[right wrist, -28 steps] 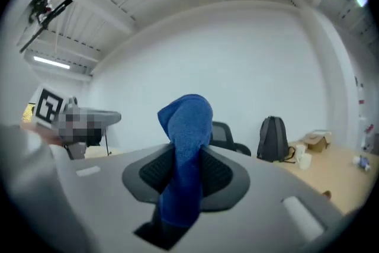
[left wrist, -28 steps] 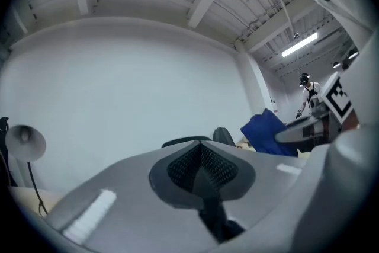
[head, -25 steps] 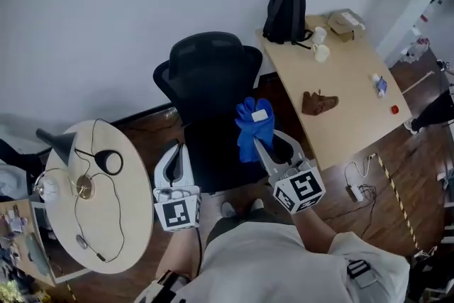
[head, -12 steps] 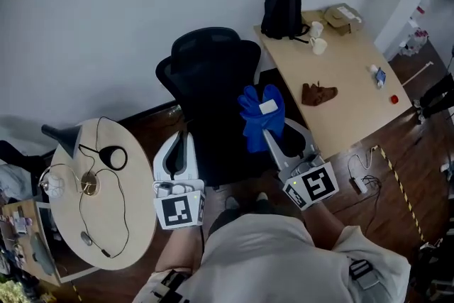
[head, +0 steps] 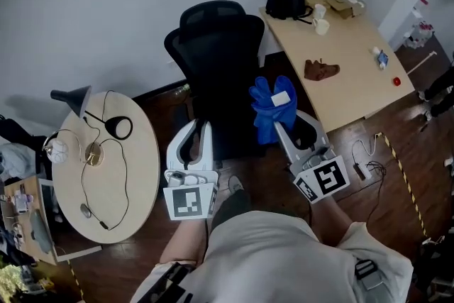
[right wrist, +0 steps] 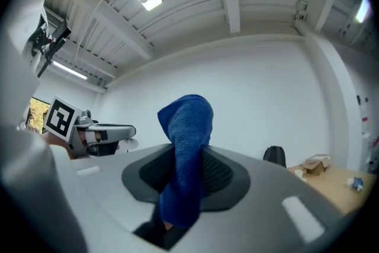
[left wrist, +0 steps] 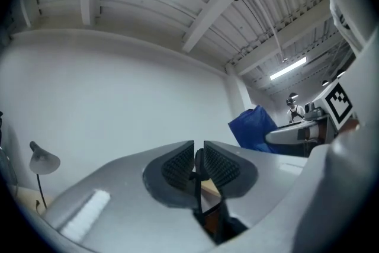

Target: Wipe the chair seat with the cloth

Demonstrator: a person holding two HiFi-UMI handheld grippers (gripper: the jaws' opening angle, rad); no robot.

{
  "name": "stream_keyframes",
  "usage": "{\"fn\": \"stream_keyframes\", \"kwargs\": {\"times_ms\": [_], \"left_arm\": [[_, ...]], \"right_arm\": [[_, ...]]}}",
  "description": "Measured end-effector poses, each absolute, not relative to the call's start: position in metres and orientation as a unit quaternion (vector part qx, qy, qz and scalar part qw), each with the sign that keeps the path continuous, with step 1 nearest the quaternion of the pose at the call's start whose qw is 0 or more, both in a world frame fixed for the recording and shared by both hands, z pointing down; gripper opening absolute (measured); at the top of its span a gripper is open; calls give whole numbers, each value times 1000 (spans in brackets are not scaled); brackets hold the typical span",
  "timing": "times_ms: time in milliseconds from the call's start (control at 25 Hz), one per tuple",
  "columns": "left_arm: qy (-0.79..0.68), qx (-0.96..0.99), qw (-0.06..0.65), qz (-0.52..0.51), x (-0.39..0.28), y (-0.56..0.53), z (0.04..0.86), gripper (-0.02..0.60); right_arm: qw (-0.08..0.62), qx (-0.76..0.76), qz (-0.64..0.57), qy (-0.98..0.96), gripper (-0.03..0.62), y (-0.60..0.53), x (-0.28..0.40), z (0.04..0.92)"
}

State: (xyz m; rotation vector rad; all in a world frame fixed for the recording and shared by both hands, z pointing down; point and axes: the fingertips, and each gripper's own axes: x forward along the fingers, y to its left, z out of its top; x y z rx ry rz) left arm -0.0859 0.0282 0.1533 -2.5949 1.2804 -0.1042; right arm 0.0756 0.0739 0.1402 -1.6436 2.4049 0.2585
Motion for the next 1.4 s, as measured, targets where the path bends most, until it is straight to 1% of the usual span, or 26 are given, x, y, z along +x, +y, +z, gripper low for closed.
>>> {"fn": "stream_keyframes", "kwargs": {"times_ms": [80,120,160,200,280,360,440,480,520,560,600,640,680,760,800,840,1240,1320,1400], "left_arm": [[436,-889,137,-31,-88,69,151,116],[432,-889,144,-36,-87,92,153,82],[427,-891,150,-44,-85,117,158,29],[421,-892,156,-54,-82,143,165,0],[410,-894,168,-67,-76,197,176,1],[405,-894,186,-54,-72,247,175,2],[408,-885,224,2,-72,293,151,3],[409,-876,252,34,-75,313,134,18],[413,-868,272,44,-78,330,123,40],[420,-866,270,20,-84,340,126,40],[429,-868,249,-19,-90,347,139,40],[435,-871,227,-29,-95,353,146,40],[436,-875,211,5,-96,361,141,40],[435,-872,194,116,-96,377,116,40],[438,-868,188,143,-98,381,110,40],[444,-865,183,146,-101,383,109,40],[468,-861,172,103,-109,381,118,40],[474,-859,169,93,-110,375,120,23],[476,-858,171,88,-111,374,120,23]], "right_arm": [[116,-557,98,817,114,113,73,139],[118,-555,101,817,115,135,73,139],[121,-553,101,818,115,158,74,141],[123,-552,98,819,115,182,77,144],[129,-550,90,820,115,229,84,152],[135,-548,85,821,115,274,90,157],[142,-542,82,824,115,314,88,156],[145,-538,84,826,115,330,87,152],[148,-536,89,827,114,345,85,146],[150,-536,97,825,114,358,85,141],[153,-537,103,823,112,369,84,137],[157,-539,107,821,112,380,83,136],[160,-540,107,820,110,390,82,136],[159,-538,104,821,110,403,78,138],[158,-536,104,823,110,407,76,138],[158,-533,102,825,111,409,75,137],[152,-531,97,828,111,412,72,137],[151,-535,96,826,111,409,74,141],[151,-542,95,821,111,407,75,144]]}}
